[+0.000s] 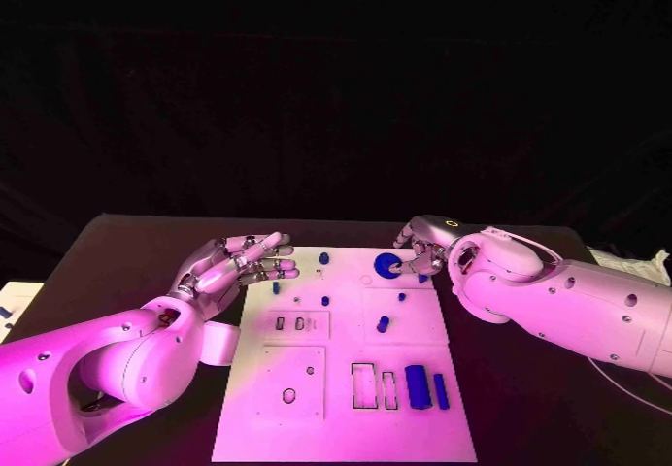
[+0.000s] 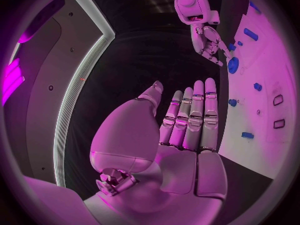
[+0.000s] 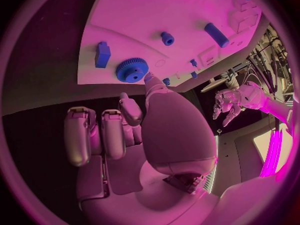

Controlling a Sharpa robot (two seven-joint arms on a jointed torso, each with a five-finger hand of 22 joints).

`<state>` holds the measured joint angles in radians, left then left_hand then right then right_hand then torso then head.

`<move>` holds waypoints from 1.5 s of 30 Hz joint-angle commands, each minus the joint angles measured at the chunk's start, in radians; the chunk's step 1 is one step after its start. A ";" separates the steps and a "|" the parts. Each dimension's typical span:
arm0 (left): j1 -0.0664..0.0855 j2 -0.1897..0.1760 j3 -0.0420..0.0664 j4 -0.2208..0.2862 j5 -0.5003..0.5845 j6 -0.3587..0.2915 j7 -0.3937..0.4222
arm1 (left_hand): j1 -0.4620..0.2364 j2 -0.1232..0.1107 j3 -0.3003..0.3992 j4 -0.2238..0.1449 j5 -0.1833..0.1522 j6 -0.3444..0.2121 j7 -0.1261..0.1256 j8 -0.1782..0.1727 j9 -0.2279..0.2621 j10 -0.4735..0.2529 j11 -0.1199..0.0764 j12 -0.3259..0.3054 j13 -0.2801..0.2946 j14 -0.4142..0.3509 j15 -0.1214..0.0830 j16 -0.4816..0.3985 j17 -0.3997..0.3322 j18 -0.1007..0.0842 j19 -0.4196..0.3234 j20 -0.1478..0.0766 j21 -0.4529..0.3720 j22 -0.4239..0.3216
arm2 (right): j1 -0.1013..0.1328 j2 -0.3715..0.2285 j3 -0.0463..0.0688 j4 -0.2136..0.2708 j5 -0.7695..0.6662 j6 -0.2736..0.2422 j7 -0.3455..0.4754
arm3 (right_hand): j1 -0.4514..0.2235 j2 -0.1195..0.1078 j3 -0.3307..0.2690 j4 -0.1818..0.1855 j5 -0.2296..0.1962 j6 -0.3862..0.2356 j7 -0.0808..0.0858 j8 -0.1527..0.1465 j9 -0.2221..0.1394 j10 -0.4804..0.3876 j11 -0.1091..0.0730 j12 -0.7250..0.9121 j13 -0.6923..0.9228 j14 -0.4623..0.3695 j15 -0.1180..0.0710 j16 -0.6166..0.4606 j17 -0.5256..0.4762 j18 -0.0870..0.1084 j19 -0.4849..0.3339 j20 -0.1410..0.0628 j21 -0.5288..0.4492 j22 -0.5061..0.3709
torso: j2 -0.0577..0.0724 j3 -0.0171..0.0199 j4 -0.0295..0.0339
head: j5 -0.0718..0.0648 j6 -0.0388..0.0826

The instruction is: Assemble the parts on the task board

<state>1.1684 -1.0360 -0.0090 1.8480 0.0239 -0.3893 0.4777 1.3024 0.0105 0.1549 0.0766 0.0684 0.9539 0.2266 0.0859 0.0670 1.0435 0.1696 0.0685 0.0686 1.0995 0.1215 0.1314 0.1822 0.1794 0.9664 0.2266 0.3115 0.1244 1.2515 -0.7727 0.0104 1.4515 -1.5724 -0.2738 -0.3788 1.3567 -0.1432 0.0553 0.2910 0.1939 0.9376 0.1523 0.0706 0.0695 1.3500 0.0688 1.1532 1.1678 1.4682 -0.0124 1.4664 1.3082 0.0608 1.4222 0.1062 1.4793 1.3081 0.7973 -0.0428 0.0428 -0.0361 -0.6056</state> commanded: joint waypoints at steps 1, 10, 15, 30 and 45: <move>0.001 0.002 0.001 0.001 0.002 0.019 0.001 | 0.007 0.005 0.002 -0.009 0.002 0.004 0.006 -0.004 -0.001 -0.001 0.007 -0.004 -0.001 0.003 0.005 -0.007 0.002 0.003 -0.002 0.004 -0.003 -0.001 | -0.005 0.011 0.000 -0.009 -0.035 0.045 -0.027 | 0.001 0.010 -0.004 -0.002 0.005 0.008 0.003 0.006 0.001 0.013 -0.001 0.016 0.019 0.069 0.008 0.008 0.087 -0.017 0.004 0.002 0.004 0.075 | 0.000 -0.0002 0.0011 | 0.003 -0.005; 0.001 0.002 0.001 0.000 0.002 0.017 -0.004 | 0.012 0.009 0.008 -0.015 0.003 0.004 0.006 -0.006 -0.001 -0.001 0.007 -0.004 -0.001 0.004 0.004 -0.009 0.004 0.003 -0.001 0.004 -0.004 -0.002 | -0.011 0.032 0.000 -0.025 -0.045 0.046 -0.026 | 0.005 0.028 0.001 -0.004 0.003 0.022 0.001 0.012 0.003 0.022 -0.003 0.042 0.051 0.070 0.007 0.015 0.099 -0.018 0.007 0.002 0.007 0.080 | 0.000 -0.0005 -0.0003 | 0.008 -0.005; 0.001 0.003 0.001 0.000 0.002 0.017 -0.008 | 0.019 0.012 0.014 -0.024 0.003 0.005 0.007 -0.009 -0.001 -0.002 0.007 -0.005 -0.001 0.004 0.004 -0.012 0.006 0.003 -0.001 0.004 -0.004 -0.003 | -0.012 0.039 -0.001 -0.034 -0.042 0.048 -0.024 | 0.008 0.039 0.004 -0.005 0.004 0.029 -0.001 0.014 0.003 0.031 -0.004 0.060 0.071 0.071 0.006 0.018 0.105 -0.019 0.009 0.001 0.008 0.082 | 0.001 0.0004 -0.0004 | 0.008 -0.006; 0.001 0.003 0.001 -0.001 0.002 0.020 -0.010 | 0.021 0.014 0.017 -0.026 0.003 0.005 0.007 -0.010 -0.001 -0.003 0.007 -0.005 -0.001 0.004 0.004 -0.014 0.006 0.003 -0.001 0.004 -0.005 -0.003 | -0.012 0.056 -0.001 -0.052 -0.039 0.072 -0.020 | 0.016 0.061 0.010 -0.011 0.010 0.052 -0.005 0.021 0.004 0.046 -0.008 0.089 0.104 0.072 0.003 0.024 0.114 -0.020 0.014 -0.001 0.011 0.089 | 0.001 0.0005 -0.0008 | 0.009 -0.009; 0.001 0.003 0.001 0.000 0.002 0.025 -0.011 | 0.020 0.015 0.019 -0.027 0.003 0.005 0.007 -0.010 -0.001 -0.003 0.008 -0.005 -0.001 0.004 0.004 -0.015 0.007 0.002 -0.001 0.004 -0.005 -0.004 | -0.012 0.074 -0.004 -0.067 -0.059 0.146 -0.049 | 0.031 0.064 0.011 -0.023 -0.003 0.060 -0.007 0.020 0.003 0.047 -0.010 0.093 0.113 0.074 0.002 0.029 0.123 -0.020 0.015 -0.003 0.012 0.091 | 0.001 0.0004 -0.0002 | 0.011 -0.014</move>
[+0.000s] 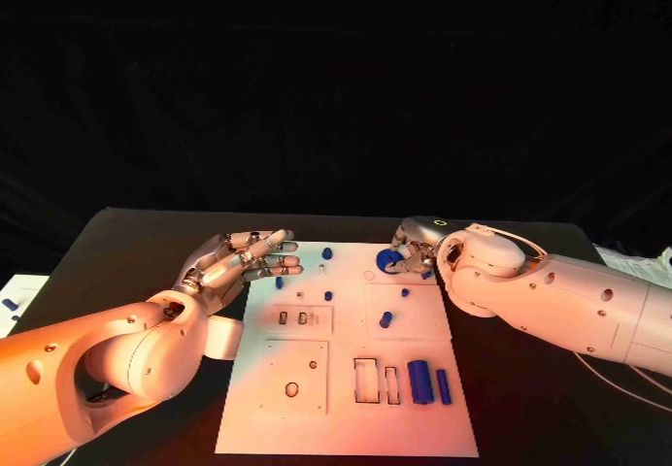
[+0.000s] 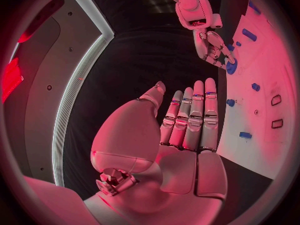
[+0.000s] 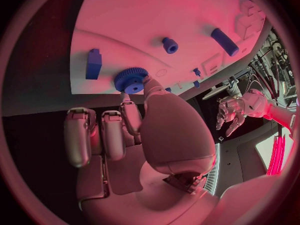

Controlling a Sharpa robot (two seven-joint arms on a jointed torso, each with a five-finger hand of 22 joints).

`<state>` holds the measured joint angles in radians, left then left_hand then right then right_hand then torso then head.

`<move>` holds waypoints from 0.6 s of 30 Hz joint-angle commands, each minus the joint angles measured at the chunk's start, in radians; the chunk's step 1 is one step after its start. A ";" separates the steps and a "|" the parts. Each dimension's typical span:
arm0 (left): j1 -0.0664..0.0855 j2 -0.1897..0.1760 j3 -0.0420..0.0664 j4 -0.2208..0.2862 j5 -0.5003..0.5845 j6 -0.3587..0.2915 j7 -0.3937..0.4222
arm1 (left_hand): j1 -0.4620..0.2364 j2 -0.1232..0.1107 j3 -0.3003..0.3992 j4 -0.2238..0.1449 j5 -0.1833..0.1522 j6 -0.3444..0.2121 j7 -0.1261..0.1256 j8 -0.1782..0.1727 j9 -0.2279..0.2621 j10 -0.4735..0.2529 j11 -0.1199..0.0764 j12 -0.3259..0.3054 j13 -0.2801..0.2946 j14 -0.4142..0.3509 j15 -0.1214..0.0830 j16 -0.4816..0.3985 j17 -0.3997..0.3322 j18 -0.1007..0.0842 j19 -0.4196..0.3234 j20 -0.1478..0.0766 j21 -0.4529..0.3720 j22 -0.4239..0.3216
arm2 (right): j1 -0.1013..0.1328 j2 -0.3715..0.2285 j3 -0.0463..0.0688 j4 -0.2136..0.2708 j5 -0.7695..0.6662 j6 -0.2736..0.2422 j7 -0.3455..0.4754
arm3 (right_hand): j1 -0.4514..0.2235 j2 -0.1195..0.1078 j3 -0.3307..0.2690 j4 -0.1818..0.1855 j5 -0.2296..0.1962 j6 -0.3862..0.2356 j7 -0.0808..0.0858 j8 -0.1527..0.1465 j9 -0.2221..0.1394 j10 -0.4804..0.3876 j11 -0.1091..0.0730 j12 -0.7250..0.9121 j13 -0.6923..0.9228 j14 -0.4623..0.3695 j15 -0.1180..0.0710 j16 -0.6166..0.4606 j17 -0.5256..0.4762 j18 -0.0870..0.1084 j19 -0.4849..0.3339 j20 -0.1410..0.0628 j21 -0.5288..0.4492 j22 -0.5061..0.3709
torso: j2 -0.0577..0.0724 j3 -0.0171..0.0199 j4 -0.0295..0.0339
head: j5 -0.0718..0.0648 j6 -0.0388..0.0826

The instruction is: Assemble the parts on the task board

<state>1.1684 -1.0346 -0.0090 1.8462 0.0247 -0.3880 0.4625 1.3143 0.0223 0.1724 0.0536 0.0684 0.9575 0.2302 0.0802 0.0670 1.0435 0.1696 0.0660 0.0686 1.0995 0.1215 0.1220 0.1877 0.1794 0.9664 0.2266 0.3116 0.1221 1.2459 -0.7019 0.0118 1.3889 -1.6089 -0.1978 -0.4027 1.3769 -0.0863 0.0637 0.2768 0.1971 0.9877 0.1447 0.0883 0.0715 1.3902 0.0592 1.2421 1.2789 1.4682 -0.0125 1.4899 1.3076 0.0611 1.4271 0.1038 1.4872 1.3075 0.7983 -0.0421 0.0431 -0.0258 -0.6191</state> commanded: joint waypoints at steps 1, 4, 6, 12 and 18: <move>0.001 0.002 0.001 0.002 0.001 0.024 0.004 | 0.008 0.003 0.001 -0.004 0.003 0.001 0.003 -0.005 -0.001 -0.003 0.008 -0.002 -0.001 0.004 0.004 -0.005 0.001 0.002 -0.001 0.004 -0.005 -0.001 | -0.006 0.003 -0.006 -0.005 -0.024 0.070 -0.027 | 0.015 0.012 0.005 -0.011 -0.007 0.014 0.000 0.004 0.002 0.007 -0.001 0.004 0.004 0.074 0.001 0.006 0.124 -0.021 0.011 -0.001 0.004 0.093 | 0.000 -0.0004 -0.0007 | 0.001 0.000; 0.001 0.002 0.001 0.002 0.001 0.025 0.004 | 0.008 0.003 0.001 -0.004 0.003 0.001 0.003 -0.005 -0.001 -0.003 0.008 -0.002 -0.001 0.004 0.004 -0.005 0.001 0.002 -0.001 0.004 -0.005 -0.001 | -0.006 0.004 -0.006 -0.003 -0.034 0.058 -0.033 | 0.050 0.038 0.030 -0.032 -0.045 0.037 -0.004 0.011 0.004 0.011 -0.005 0.010 0.013 0.075 -0.003 0.008 0.128 -0.022 0.016 -0.004 0.007 0.100 | 0.000 -0.0002 -0.0009 | 0.001 0.000; 0.001 0.002 0.001 0.002 0.001 0.026 0.004 | 0.008 0.003 0.001 -0.004 0.003 0.001 0.003 -0.005 -0.001 -0.003 0.008 -0.002 -0.001 0.004 0.004 -0.005 0.001 0.002 -0.001 0.004 -0.005 -0.001 | -0.007 0.004 -0.006 0.000 -0.041 0.046 -0.033 | 0.069 0.055 0.049 -0.043 -0.091 0.052 -0.009 0.017 0.005 0.015 -0.010 0.016 0.020 0.075 -0.006 0.009 0.131 -0.023 0.020 -0.007 0.010 0.105 | 0.000 0.0000 -0.0012 | 0.001 0.000; 0.001 0.003 0.001 0.000 0.004 0.030 0.006 | -0.006 0.008 0.002 0.002 0.002 0.001 0.004 -0.008 -0.001 -0.005 0.009 -0.002 -0.001 0.005 0.005 -0.009 0.004 0.002 -0.002 0.005 -0.006 -0.003 | -0.009 0.006 -0.006 0.021 -0.060 -0.025 -0.026 | 0.097 0.076 0.087 -0.069 -0.137 0.090 -0.023 0.029 0.010 0.011 -0.022 0.001 0.013 0.075 -0.016 0.011 0.134 -0.026 0.029 -0.015 0.015 0.116 | 0.000 0.0008 0.0007 | 0.000 0.001; 0.001 0.005 0.001 -0.001 0.005 0.030 0.009 | -0.012 0.010 0.002 0.004 0.002 0.001 0.005 -0.009 -0.001 -0.005 0.009 -0.003 -0.001 0.005 0.006 -0.011 0.005 0.002 -0.002 0.005 -0.006 -0.003 | -0.009 0.016 -0.006 0.046 -0.096 -0.117 -0.019 | 0.110 0.081 0.116 -0.089 -0.133 0.095 -0.026 0.027 0.008 0.015 -0.025 0.002 0.018 0.076 -0.020 0.012 0.136 -0.028 0.036 -0.020 0.019 0.125 | 0.000 0.0001 0.0012 | 0.001 0.002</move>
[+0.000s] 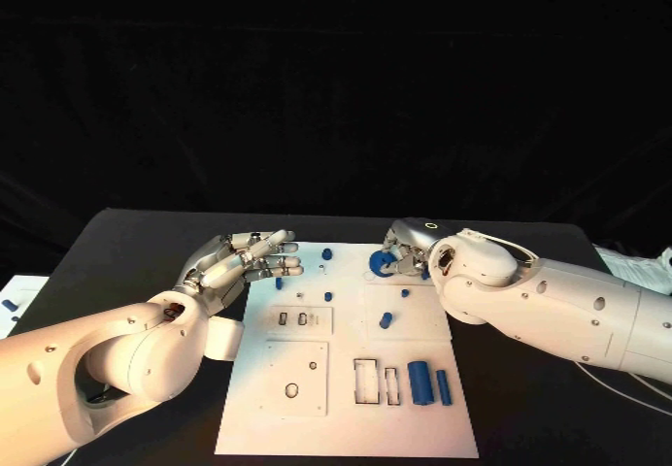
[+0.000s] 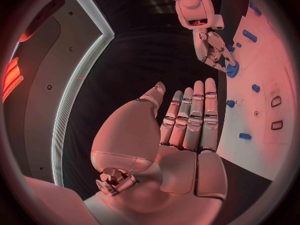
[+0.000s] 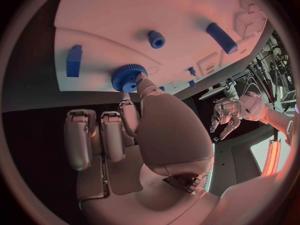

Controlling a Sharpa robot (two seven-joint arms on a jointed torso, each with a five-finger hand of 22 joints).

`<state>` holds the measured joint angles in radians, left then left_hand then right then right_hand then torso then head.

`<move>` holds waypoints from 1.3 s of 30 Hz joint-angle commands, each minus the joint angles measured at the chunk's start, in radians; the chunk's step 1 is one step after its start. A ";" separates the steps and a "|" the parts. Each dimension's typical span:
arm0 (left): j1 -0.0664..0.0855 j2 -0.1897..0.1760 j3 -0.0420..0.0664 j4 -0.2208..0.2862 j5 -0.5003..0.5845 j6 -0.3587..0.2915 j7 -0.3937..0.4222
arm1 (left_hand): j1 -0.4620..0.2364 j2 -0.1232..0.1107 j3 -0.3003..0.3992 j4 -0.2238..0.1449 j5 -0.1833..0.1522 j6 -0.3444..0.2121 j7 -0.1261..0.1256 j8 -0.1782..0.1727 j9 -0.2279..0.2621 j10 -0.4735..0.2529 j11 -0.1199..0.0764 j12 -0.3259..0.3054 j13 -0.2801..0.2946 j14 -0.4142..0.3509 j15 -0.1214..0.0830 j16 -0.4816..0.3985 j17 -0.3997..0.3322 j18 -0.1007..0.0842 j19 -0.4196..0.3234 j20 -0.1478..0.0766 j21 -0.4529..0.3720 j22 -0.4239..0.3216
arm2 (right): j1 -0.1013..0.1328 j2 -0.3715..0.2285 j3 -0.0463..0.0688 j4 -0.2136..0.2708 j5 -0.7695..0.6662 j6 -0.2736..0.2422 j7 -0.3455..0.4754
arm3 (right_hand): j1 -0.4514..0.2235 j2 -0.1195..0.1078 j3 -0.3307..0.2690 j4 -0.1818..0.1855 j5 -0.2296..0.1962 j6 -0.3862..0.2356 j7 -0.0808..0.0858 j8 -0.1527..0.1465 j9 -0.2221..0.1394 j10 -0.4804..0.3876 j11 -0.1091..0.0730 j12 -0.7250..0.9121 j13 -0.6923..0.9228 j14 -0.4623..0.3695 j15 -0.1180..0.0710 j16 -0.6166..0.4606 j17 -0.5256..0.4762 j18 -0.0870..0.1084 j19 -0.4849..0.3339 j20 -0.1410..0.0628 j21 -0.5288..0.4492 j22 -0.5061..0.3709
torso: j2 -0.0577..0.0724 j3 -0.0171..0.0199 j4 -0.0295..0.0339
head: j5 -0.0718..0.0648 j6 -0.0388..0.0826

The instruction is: Assemble the parts on the task board

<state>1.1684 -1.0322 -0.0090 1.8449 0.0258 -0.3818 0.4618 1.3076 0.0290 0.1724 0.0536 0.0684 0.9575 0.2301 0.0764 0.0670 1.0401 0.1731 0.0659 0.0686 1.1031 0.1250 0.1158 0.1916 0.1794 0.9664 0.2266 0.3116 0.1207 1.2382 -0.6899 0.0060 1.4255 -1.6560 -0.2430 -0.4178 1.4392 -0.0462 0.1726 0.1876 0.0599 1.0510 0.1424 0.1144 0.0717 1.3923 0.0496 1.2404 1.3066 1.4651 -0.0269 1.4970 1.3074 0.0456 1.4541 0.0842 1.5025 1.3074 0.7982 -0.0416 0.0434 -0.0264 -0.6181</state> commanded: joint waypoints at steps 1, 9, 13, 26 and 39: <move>0.001 0.003 0.001 0.000 0.004 0.023 0.010 | -0.005 0.003 0.002 0.004 0.002 0.001 0.005 -0.005 -0.001 -0.002 0.006 -0.003 -0.001 0.002 0.002 -0.004 0.001 0.002 -0.002 0.005 -0.006 -0.002 | -0.001 0.006 0.000 0.014 -0.053 -0.081 -0.002 | 0.047 0.040 0.009 -0.001 0.005 0.031 -0.023 0.000 0.007 0.013 -0.015 0.003 -0.010 0.079 -0.005 0.005 0.136 -0.013 0.009 -0.001 0.004 0.126 | 0.000 -0.0007 0.0011 | 0.002 0.001; 0.001 0.004 0.001 0.000 0.004 0.023 0.012 | -0.009 0.004 0.001 0.006 0.002 0.000 0.005 -0.006 -0.001 -0.003 0.006 -0.003 -0.001 0.002 0.003 -0.006 0.002 0.002 -0.002 0.005 -0.007 -0.002 | -0.001 0.050 0.001 0.035 -0.074 -0.100 0.015 | 0.029 0.028 0.017 -0.002 0.013 0.024 -0.018 -0.010 0.003 0.014 -0.012 -0.001 -0.009 0.079 -0.003 0.004 0.136 -0.013 0.011 -0.001 0.005 0.127 | 0.000 -0.0011 0.0006 | 0.007 0.003; 0.001 0.005 0.001 0.000 0.004 0.023 0.012 | -0.009 0.004 0.001 0.006 0.002 0.000 0.005 -0.006 -0.001 -0.003 0.006 -0.003 -0.001 0.002 0.003 -0.006 0.002 0.002 -0.002 0.005 -0.007 -0.002 | -0.001 0.090 0.000 0.024 -0.072 -0.092 0.023 | 0.022 0.025 0.021 -0.002 0.014 0.020 -0.016 -0.014 0.001 0.014 -0.010 0.000 -0.007 0.079 -0.002 0.004 0.135 -0.013 0.011 0.000 0.005 0.127 | 0.000 -0.0015 0.0002 | 0.007 0.005; 0.001 0.012 0.001 -0.003 0.004 0.023 0.011 | -0.012 0.004 0.001 0.006 0.002 -0.001 0.006 -0.007 -0.001 -0.004 0.007 -0.003 -0.002 0.002 0.003 -0.007 0.002 0.002 -0.002 0.005 -0.007 -0.002 | -0.001 0.195 -0.016 -0.040 -0.085 -0.070 0.038 | 0.007 0.021 0.032 -0.001 0.024 0.016 -0.014 -0.022 -0.001 0.014 -0.008 -0.002 -0.006 0.079 0.000 0.004 0.135 -0.013 0.011 0.002 0.005 0.128 | 0.001 -0.0013 0.0017 | 0.013 0.005; 0.001 0.018 0.001 -0.012 0.004 0.023 0.012 | -0.012 0.004 0.001 0.006 0.002 -0.001 0.006 -0.007 -0.001 -0.005 0.007 -0.003 -0.002 0.002 0.003 -0.007 0.003 0.002 -0.002 0.005 -0.007 -0.003 | -0.002 0.231 -0.022 -0.065 -0.084 -0.042 0.049 | -0.009 0.010 0.035 -0.001 0.028 0.010 -0.010 -0.030 -0.002 0.012 -0.004 -0.008 -0.007 0.079 0.003 0.003 0.134 -0.013 0.011 0.004 0.005 0.128 | 0.000 0.0004 -0.0009 | 0.019 -0.003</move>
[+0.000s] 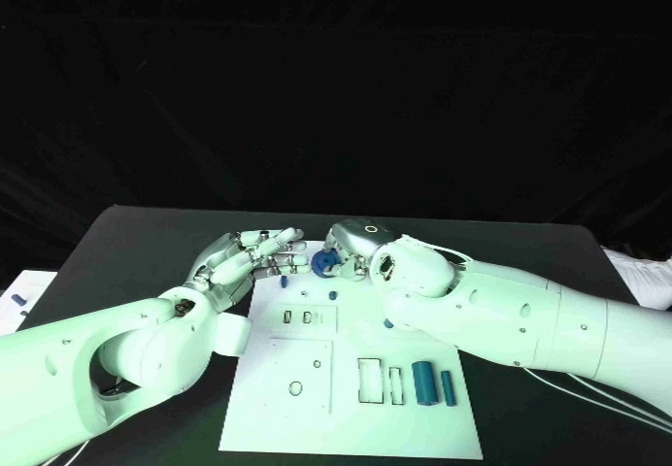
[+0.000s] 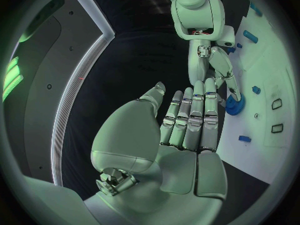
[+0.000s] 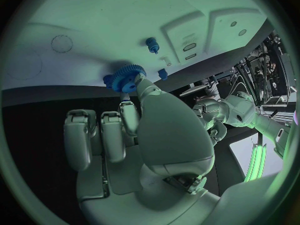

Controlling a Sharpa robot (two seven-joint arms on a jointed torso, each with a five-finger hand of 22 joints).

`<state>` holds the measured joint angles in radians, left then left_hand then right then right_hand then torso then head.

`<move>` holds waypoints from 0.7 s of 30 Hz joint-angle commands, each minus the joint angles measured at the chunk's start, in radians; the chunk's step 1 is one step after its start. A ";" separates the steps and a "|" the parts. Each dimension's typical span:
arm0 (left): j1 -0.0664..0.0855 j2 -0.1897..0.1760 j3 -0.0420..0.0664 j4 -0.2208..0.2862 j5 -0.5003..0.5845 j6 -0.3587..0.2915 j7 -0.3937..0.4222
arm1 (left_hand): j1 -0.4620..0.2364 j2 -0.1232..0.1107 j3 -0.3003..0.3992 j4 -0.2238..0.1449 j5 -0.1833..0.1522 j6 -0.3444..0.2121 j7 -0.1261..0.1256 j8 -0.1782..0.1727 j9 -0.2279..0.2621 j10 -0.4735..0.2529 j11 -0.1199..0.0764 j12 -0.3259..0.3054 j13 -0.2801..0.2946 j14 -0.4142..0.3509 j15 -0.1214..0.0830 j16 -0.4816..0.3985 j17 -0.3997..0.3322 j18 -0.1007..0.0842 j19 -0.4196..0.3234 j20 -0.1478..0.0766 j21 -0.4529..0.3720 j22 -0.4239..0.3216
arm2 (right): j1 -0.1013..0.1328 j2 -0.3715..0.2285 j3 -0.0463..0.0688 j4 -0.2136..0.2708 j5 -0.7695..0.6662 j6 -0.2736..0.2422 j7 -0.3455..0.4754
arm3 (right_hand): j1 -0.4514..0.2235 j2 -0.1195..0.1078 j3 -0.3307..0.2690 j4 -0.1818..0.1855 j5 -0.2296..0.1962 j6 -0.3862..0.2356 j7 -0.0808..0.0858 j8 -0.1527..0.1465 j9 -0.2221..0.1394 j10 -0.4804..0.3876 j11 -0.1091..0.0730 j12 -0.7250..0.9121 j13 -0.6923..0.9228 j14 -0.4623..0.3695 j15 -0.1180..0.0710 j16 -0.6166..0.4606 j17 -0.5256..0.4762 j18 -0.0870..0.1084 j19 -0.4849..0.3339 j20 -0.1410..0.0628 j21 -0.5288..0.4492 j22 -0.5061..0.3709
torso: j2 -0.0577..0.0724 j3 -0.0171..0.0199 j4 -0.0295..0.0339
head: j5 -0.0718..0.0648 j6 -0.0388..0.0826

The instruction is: Assemble the parts on the task board

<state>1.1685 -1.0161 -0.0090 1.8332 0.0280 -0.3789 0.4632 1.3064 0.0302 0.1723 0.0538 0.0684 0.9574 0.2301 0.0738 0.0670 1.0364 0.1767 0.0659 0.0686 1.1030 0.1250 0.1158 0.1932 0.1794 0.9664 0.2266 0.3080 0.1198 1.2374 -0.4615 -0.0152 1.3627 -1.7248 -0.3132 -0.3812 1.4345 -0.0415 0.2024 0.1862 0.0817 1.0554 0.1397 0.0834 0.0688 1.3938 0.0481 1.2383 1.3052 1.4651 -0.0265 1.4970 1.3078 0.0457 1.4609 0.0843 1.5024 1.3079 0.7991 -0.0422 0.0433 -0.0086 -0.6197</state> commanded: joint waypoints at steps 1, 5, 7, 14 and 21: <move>0.001 0.002 0.001 -0.001 0.002 0.020 0.010 | -0.011 0.003 0.002 0.006 0.002 -0.001 0.006 -0.005 -0.001 -0.001 0.003 -0.003 -0.002 0.002 0.003 -0.007 0.001 0.002 -0.002 0.005 -0.004 -0.002 | -0.001 0.003 -0.001 -0.003 -0.015 0.028 0.013 | -0.007 0.003 0.006 0.000 0.007 0.004 -0.007 0.000 0.000 0.009 -0.002 -0.009 -0.007 0.078 0.003 0.003 0.134 -0.013 0.003 0.004 0.004 0.127 | 0.000 0.0010 -0.0008 | 0.004 -0.002; 0.001 0.002 0.001 -0.002 0.002 0.022 0.008 | -0.011 0.003 0.002 0.006 0.002 -0.001 0.006 -0.005 -0.001 -0.001 0.003 -0.003 -0.002 0.002 0.003 -0.007 0.001 0.002 -0.002 0.005 -0.004 -0.002 | -0.001 0.004 -0.001 -0.008 -0.015 0.026 0.013 | -0.018 -0.006 0.008 0.001 0.008 -0.008 -0.002 -0.010 -0.001 -0.013 0.001 -0.050 -0.037 0.077 0.006 0.000 0.128 -0.013 0.001 0.007 0.003 0.125 | -0.001 0.0015 -0.0018 | 0.006 -0.002; 0.001 0.001 0.001 -0.002 0.002 0.022 0.007 | -0.012 0.003 0.002 0.006 0.002 -0.001 0.006 -0.005 -0.001 -0.001 0.003 -0.003 -0.002 0.002 0.003 -0.007 0.001 0.002 -0.002 0.005 -0.004 -0.002 | -0.001 0.005 -0.001 -0.012 -0.015 0.026 0.012 | -0.028 -0.014 0.007 0.003 0.008 -0.019 0.002 -0.018 -0.003 -0.028 0.005 -0.080 -0.058 0.076 0.009 -0.002 0.126 -0.012 -0.001 0.009 0.001 0.122 | -0.001 0.0012 -0.0020 | 0.006 -0.001; 0.001 0.000 0.001 -0.002 0.002 0.022 0.006 | -0.012 0.003 0.002 0.006 0.002 -0.001 0.006 -0.005 -0.001 -0.001 0.003 -0.003 -0.002 0.002 0.003 -0.007 0.001 0.002 -0.002 0.005 -0.004 -0.002 | -0.001 0.007 -0.001 -0.022 -0.013 0.027 0.005 | -0.060 -0.048 -0.002 0.013 -0.023 -0.193 0.026 -0.027 -0.009 -0.100 0.025 -0.222 -0.159 0.073 0.028 -0.010 0.114 -0.007 -0.018 0.026 -0.010 0.102 | 0.000 0.0017 -0.0018 | 0.003 -0.002; 0.001 -0.001 0.001 -0.002 0.002 0.022 0.005 | -0.012 0.003 0.002 0.006 0.002 -0.001 0.006 -0.005 -0.001 -0.001 0.003 -0.003 -0.002 0.002 0.003 -0.007 0.001 0.002 -0.002 0.005 -0.004 -0.002 | -0.001 0.008 -0.001 -0.025 -0.004 0.023 0.011 | -0.077 -0.103 -0.030 0.067 -0.031 -0.389 0.031 -0.033 -0.016 -0.135 0.033 -0.303 -0.220 0.071 0.033 -0.016 0.107 -0.004 -0.030 0.033 -0.019 0.088 | 0.000 0.0017 -0.0011 | 0.001 -0.002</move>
<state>1.1685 -1.0176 -0.0090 1.8298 0.0283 -0.3780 0.4622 1.3024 0.0342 0.1722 0.0538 0.0684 0.9574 0.2301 0.0725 0.0670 1.0364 0.1767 0.0660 0.0686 1.1030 0.1250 0.1114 0.1930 0.1794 0.9664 0.2266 0.3080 0.1190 1.2365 -0.4547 -0.0166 1.3386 -1.7238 -0.2979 -0.3761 1.3587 -0.1353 0.1731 0.2511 0.0540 0.6677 0.1716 0.0516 0.0522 1.2649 0.0806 0.9367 1.0853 1.4628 0.0001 1.4853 1.3076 0.0456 1.4360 0.1134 1.4872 1.3076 0.7987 -0.0405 0.0416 -0.0070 -0.6211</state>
